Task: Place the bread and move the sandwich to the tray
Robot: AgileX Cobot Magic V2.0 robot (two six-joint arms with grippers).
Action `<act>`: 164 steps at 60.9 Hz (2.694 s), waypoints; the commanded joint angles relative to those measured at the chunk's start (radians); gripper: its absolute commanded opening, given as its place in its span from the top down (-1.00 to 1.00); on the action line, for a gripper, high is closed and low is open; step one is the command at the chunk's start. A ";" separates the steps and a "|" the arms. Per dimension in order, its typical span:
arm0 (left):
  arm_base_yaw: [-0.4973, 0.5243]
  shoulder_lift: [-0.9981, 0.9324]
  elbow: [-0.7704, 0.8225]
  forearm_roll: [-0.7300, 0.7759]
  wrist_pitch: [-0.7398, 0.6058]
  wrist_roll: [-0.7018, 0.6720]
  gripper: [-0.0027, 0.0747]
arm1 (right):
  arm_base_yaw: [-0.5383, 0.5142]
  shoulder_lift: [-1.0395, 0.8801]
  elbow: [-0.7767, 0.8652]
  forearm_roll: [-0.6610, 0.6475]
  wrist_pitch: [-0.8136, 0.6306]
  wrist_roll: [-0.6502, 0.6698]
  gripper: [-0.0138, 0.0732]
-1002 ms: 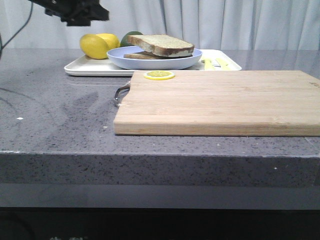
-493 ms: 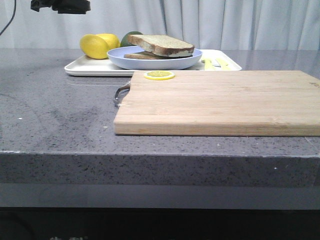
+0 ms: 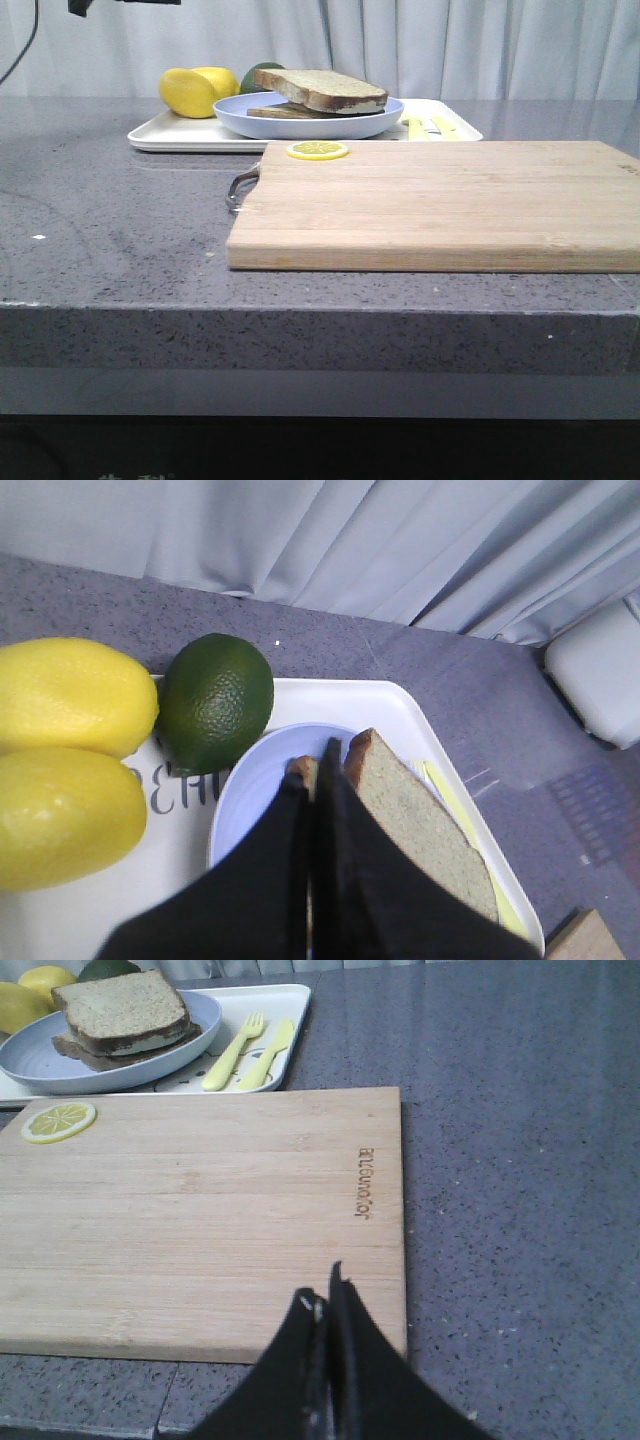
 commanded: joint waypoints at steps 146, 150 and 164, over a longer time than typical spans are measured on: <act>-0.198 -0.730 0.395 0.743 0.175 -0.270 0.98 | -0.005 0.007 -0.027 0.009 -0.076 -0.005 0.82; -0.197 -0.745 0.403 0.745 0.175 -0.270 0.98 | -0.005 0.007 -0.027 0.009 -0.076 -0.005 0.82; -0.197 -0.782 0.405 0.779 0.175 -0.270 0.98 | -0.005 0.007 -0.027 0.009 -0.076 -0.005 0.82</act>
